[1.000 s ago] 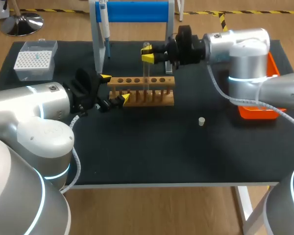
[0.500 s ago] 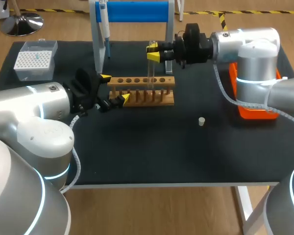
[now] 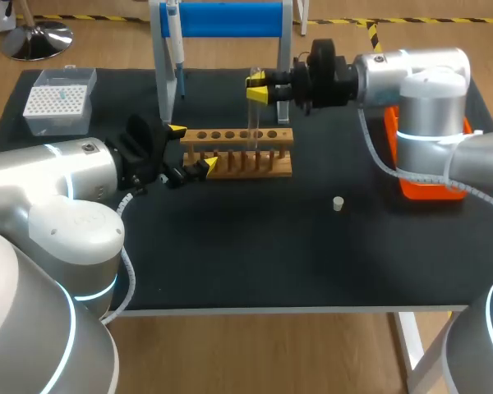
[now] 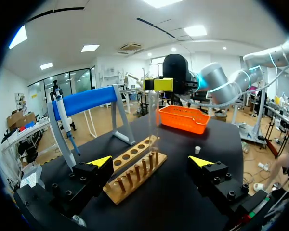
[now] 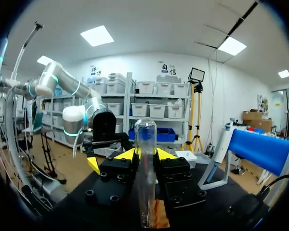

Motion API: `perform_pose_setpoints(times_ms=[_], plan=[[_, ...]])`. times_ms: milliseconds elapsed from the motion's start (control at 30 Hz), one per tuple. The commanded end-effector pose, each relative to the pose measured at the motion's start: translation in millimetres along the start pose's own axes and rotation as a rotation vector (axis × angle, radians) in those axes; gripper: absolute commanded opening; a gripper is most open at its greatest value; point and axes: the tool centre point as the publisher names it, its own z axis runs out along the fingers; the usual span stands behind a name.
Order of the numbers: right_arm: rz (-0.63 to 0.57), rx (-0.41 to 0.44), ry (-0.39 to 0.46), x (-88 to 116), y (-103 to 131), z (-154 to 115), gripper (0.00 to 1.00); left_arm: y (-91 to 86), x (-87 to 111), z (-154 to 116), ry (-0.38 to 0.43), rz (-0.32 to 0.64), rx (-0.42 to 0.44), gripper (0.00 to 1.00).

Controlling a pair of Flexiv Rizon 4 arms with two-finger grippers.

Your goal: Invert the test tube, pick up the pipette, mount the tip to pipette, aspirate from beaker and dispense into the tube, eject the tip, return the pipette, and cap with the stopper.

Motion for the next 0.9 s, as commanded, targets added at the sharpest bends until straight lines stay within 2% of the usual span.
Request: perform_pose_setpoints(times_ms=[33,400,733,900], plan=[[0.152,0.017,-0.007,5,5,-4,0.0,1.1,-0.7,-1,0.004,0.0,0.004,1.0],[0.712,0.038,-0.013,-2,8,-14,0.0,1.1,-0.7,-1,0.004,0.0,0.004,1.0],[1.185,0.045,0.02,-9,-6,-22,0.0,1.1,-0.7,-1,0.004,0.0,0.004,1.0],[1.339,0.061,0.03,-10,-14,-24,0.0,1.1,-0.7,-1,0.004,0.0,0.004,1.0]])
